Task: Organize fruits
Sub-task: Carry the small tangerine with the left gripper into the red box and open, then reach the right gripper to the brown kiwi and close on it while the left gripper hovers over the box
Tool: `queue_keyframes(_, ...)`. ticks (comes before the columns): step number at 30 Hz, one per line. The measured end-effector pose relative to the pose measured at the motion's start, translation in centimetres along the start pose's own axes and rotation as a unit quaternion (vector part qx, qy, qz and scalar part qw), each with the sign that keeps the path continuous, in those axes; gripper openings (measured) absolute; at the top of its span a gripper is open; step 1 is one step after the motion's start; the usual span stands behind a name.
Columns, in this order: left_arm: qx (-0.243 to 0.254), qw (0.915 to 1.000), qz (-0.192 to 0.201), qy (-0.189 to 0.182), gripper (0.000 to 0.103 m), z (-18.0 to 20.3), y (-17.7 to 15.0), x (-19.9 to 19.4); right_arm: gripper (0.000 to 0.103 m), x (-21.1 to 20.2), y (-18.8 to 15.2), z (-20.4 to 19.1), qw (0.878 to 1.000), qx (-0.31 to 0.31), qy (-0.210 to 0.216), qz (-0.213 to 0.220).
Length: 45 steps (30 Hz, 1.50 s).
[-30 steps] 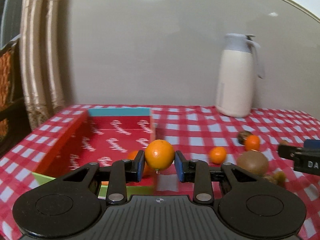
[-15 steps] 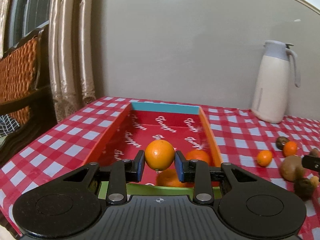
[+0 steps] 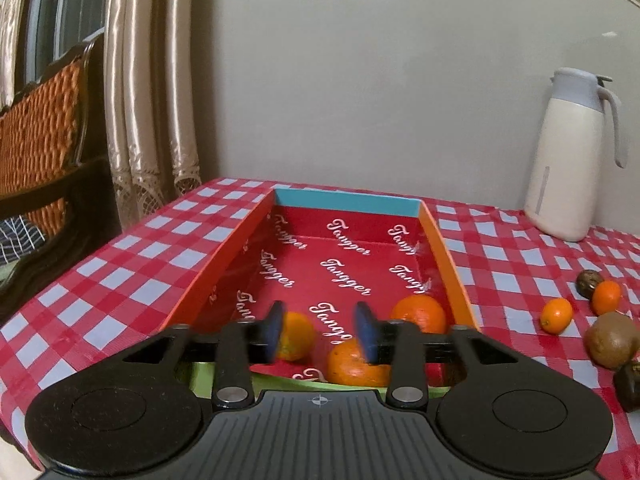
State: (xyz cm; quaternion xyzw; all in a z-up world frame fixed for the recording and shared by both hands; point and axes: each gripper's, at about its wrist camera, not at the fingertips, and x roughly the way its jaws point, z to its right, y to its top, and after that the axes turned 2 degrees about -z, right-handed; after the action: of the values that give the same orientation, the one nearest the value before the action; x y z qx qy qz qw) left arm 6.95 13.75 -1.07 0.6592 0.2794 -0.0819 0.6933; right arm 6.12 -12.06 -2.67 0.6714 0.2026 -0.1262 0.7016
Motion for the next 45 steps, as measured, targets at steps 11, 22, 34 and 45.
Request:
queue_keyframes(11,0.002,0.9993,0.038,0.001,0.077,0.8,0.4,-3.6,0.078,0.7,-0.1,-0.3,1.000,-0.007,0.008,-0.004)
queue_keyframes(22,0.002,0.9992,0.039,0.006,0.079,0.9,-0.6,-2.8,0.080,2.3,-0.2,-1.4,1.000,-0.021,0.015,-0.014)
queue_keyframes(34,-0.002,0.9992,0.040,0.007,0.079,-0.2,-0.5,-2.6,0.080,4.5,-0.3,-2.1,0.999,-0.026,0.014,-0.037)
queue_keyframes(45,-0.004,0.9991,0.042,0.004,0.079,-0.6,-0.5,-2.6,0.059,6.0,-0.2,-2.7,0.997,-0.031,0.002,-0.066)
